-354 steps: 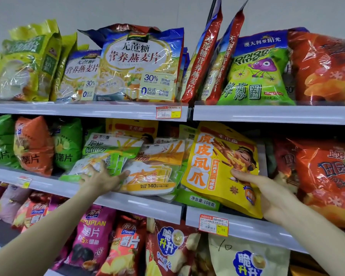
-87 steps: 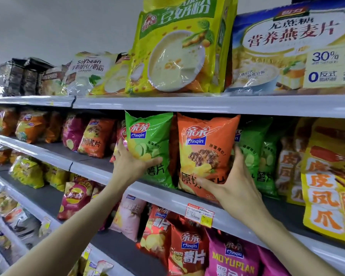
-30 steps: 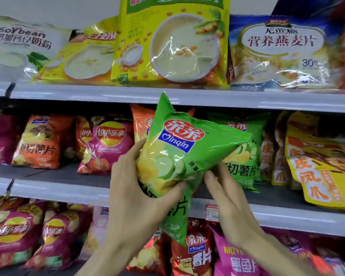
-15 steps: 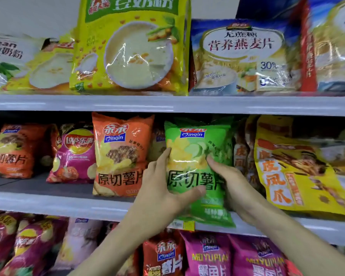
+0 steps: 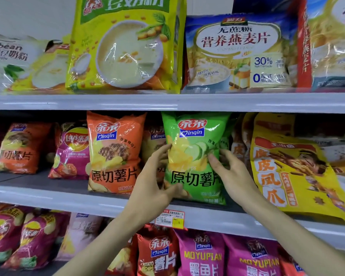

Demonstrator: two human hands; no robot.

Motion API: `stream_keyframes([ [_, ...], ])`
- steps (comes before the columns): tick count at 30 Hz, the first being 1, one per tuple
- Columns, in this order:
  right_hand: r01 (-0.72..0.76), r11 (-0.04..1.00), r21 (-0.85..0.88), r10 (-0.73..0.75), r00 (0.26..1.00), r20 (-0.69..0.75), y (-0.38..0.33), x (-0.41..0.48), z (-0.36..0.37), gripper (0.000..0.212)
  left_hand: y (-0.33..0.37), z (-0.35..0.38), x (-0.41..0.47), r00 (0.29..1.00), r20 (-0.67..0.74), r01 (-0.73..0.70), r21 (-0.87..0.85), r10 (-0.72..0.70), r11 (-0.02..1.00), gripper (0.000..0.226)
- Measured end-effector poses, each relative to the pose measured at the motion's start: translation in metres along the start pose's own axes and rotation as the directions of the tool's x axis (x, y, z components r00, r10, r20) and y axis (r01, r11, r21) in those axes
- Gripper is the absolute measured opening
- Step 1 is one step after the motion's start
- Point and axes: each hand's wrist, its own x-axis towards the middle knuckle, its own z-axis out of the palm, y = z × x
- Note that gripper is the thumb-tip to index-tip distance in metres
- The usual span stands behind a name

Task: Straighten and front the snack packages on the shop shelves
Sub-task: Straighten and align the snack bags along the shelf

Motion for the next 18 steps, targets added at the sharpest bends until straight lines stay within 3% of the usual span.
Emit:
stream_keyframes([
  [5,-0.05,0.998,-0.039,0.052,0.998,0.035,0.013,-0.011,-0.005,0.038,-0.004,0.0,-0.01,1.0,0.016,0.021,0.083,-0.022,0.996,0.093],
  [14,0.112,0.958,-0.265,-0.117,0.993,-0.004,0.01,-0.039,-0.018,0.061,0.001,-0.008,-0.02,0.998,-0.012,0.062,0.222,-0.061,0.973,0.082],
  [18,0.182,0.93,-0.32,-0.194,0.981,-0.007,0.003,-0.058,-0.024,0.058,0.008,-0.007,-0.023,0.998,-0.02,0.058,0.254,-0.055,0.966,0.078],
])
